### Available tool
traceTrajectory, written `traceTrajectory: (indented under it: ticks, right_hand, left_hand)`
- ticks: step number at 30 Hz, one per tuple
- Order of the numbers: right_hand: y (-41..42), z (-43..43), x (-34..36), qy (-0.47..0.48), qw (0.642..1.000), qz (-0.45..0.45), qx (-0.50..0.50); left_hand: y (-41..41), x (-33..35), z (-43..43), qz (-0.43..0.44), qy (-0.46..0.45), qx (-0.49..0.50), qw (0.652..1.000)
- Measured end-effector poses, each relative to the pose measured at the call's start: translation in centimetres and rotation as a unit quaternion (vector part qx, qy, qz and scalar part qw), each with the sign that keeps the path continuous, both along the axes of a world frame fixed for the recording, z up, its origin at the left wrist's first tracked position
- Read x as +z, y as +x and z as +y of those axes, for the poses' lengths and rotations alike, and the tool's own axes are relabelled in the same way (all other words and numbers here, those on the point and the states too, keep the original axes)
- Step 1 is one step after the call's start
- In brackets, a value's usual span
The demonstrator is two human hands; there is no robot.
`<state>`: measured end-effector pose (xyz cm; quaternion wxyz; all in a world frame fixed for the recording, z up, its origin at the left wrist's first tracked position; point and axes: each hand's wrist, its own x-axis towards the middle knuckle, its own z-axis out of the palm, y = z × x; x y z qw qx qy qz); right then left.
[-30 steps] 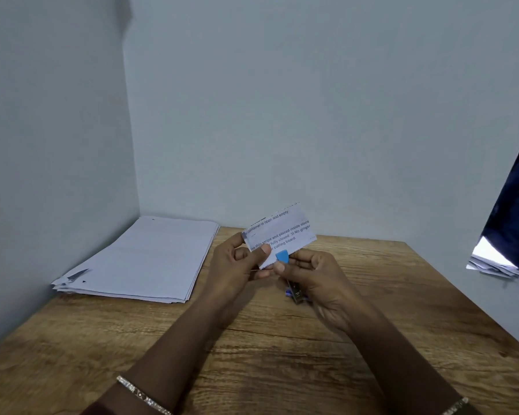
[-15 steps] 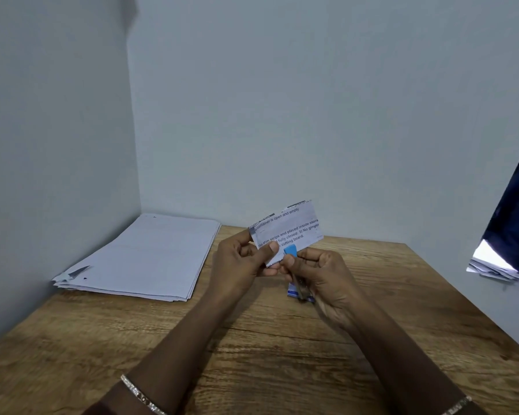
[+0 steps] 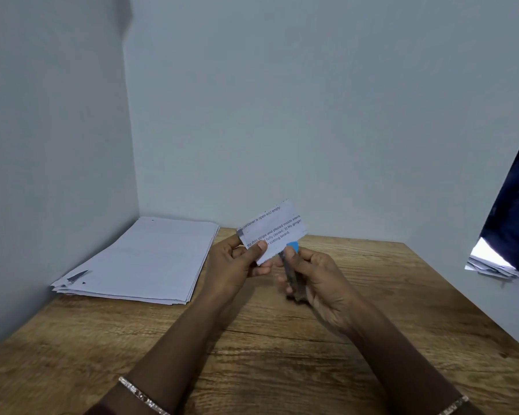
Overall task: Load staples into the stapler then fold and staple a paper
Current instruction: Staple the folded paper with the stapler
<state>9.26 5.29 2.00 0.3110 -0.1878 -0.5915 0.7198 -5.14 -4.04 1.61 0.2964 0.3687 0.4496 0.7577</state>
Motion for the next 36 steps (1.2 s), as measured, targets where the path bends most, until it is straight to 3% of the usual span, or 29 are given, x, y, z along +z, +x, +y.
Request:
traceTrajectory:
  ticks: [5,7,9,14,18,22,25,30,32,36]
  right_hand:
    - [-0.1,0.4,-0.2,0.041,0.99,-0.042,-0.131]
    - [0.3,0.4,-0.4,0.155,0.96,-0.044,-0.228]
    - [0.7,0.5,-0.2,0.3,0.909,-0.05,-0.285]
    - [0.8,-0.5,0.4,0.547,0.795,-0.091,-0.245]
    - [0.5,-0.6,0.3,0.574,0.772,-0.114,-0.249]
    - [0.5,-0.5,0.3,0.56,0.778,-0.105,-0.266]
    - [0.5,-0.5,0.4,0.537,0.794,-0.094,-0.27]
    - [0.5,-0.8,0.3,0.436,0.856,-0.104,-0.256]
    - [0.6,-0.9,0.3,0.373,0.895,-0.093,-0.229]
    - [0.7,-1.0,0.7,0.324,0.92,-0.07,-0.211]
  left_hand:
    - [-0.6,-0.3,0.3,-0.061,-0.009,0.002,0.998]
    - [-0.7,-0.4,0.4,-0.072,-0.015,0.001,0.997]
    - [-0.7,-0.4,0.4,-0.079,-0.026,0.001,0.997]
    - [-0.5,-0.2,0.5,-0.1,-0.056,0.01,0.993]
    - [-0.4,0.0,0.3,-0.107,-0.068,-0.015,0.992]
    - [0.2,0.4,0.1,-0.082,-0.07,-0.027,0.994]
    - [0.5,0.8,-0.2,0.077,-0.095,0.047,0.991]
    - [0.5,1.0,-1.0,0.277,-0.048,0.04,0.959]
    - [0.5,0.8,-0.8,0.291,-0.053,0.041,0.954]
    - [0.3,0.6,-0.7,0.265,-0.053,0.056,0.961]
